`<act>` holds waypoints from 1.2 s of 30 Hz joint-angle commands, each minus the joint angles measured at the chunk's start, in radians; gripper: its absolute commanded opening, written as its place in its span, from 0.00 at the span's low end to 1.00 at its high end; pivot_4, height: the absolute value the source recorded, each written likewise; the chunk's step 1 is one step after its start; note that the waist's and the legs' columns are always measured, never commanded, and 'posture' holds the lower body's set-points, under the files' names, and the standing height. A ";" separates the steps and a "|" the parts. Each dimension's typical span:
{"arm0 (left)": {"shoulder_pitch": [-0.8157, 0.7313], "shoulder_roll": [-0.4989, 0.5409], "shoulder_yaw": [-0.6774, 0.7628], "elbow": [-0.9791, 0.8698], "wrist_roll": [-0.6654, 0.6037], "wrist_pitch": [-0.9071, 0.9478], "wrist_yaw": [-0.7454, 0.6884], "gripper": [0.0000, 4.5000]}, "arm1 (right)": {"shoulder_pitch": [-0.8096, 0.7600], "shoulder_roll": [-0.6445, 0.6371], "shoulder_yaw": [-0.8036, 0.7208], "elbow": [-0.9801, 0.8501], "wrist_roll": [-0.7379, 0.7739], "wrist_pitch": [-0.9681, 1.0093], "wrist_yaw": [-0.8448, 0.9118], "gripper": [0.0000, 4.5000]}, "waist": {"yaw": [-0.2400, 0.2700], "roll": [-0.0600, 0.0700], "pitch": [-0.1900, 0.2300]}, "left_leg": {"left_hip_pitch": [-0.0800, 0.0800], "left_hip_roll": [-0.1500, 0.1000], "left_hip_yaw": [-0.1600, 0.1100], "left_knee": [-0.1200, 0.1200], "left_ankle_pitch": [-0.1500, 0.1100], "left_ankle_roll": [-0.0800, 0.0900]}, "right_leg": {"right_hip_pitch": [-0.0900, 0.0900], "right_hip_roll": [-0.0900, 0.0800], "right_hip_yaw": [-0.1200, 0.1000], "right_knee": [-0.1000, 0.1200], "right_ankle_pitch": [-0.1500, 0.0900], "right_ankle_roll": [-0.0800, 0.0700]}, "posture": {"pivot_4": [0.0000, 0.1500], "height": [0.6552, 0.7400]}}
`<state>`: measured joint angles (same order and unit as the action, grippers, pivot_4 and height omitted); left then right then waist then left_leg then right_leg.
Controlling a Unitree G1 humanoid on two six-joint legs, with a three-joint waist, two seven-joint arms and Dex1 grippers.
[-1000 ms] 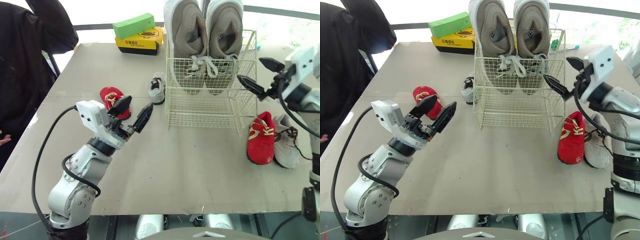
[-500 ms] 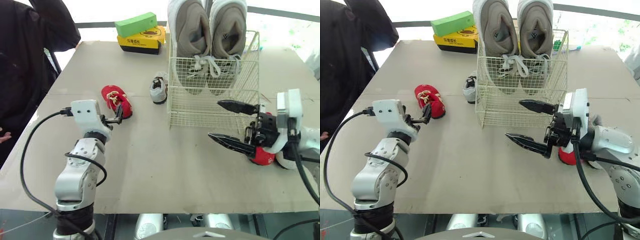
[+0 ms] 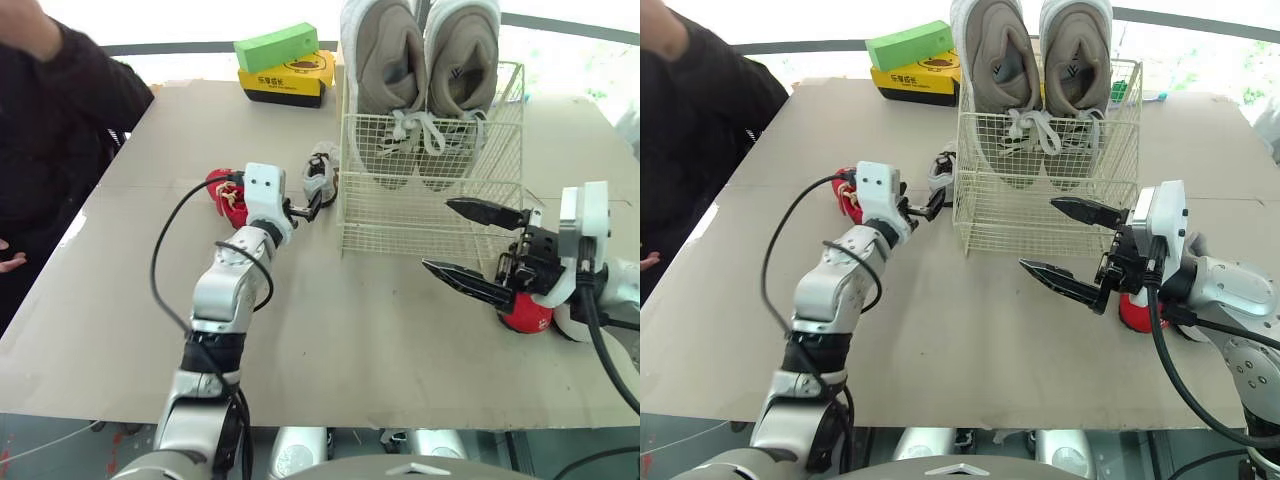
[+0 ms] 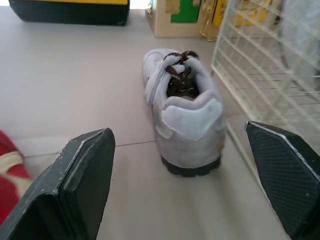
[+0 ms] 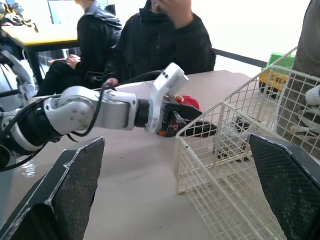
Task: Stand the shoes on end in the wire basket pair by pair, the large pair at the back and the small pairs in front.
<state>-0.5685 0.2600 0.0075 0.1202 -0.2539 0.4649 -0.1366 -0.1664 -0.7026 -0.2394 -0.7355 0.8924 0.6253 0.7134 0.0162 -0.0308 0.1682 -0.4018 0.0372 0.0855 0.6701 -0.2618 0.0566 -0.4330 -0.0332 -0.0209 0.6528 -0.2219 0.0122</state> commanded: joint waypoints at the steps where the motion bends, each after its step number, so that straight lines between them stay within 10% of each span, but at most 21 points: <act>1: -0.106 -0.029 -0.016 0.209 0.048 -0.138 -0.063 1.00 | -0.009 -0.012 -0.009 -0.061 0.007 -0.008 -0.045 0.99 | 0.000 0.000 0.000 | -0.001 0.000 0.000 0.000 0.000 0.000 | 0.000 0.000 0.000 0.000 0.000 0.000 | 1.00 1.00; 9: -0.123 -0.074 -0.012 0.299 0.064 -0.286 -0.169 0.27 | 0.046 -0.052 -0.049 -0.105 0.018 -0.007 -0.089 1.00 | 0.003 0.000 0.000 | -0.010 0.000 -0.008 0.002 0.001 -0.002 | -0.002 -0.004 -0.008 -0.008 0.000 0.001 | 1.00 1.00; 13: -0.038 -0.050 0.031 0.088 0.050 -0.332 -0.162 0.05 | 0.059 -0.066 -0.038 -0.102 -0.006 -0.015 -0.094 1.00 | -0.002 0.000 0.000 | -0.013 0.000 -0.010 0.003 0.002 -0.003 | -0.003 -0.006 -0.010 -0.009 0.001 0.001 | 1.00 1.00; 24: 0.383 0.244 0.319 -0.711 -0.299 -0.239 -0.402 0.05 | -0.219 -0.139 0.087 0.087 -0.065 0.012 0.034 1.00 | -0.017 0.002 0.000 | -0.010 0.001 -0.010 0.003 0.003 -0.005 | -0.002 -0.006 -0.010 -0.005 0.001 0.000 | 1.00 1.00; 36: 0.251 0.505 0.068 -0.490 -0.105 -0.640 -0.958 0.05 | -0.891 -0.223 0.446 0.351 -0.157 0.221 0.371 1.00 | -0.006 0.008 0.004 | -0.012 0.001 -0.012 0.008 0.001 -0.001 | -0.002 -0.004 -0.014 -0.006 0.000 -0.007 | 1.00 1.00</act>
<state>-0.2846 0.7617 0.0836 -0.3890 -0.3787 -0.1037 -1.0682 -1.0122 -0.9320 0.1734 -0.4043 0.7557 0.8288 1.0313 0.0102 -0.0227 0.1720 -0.4139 0.0384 0.0752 0.6782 -0.2612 0.0556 -0.4354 -0.0377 -0.0338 0.6469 -0.2207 0.0078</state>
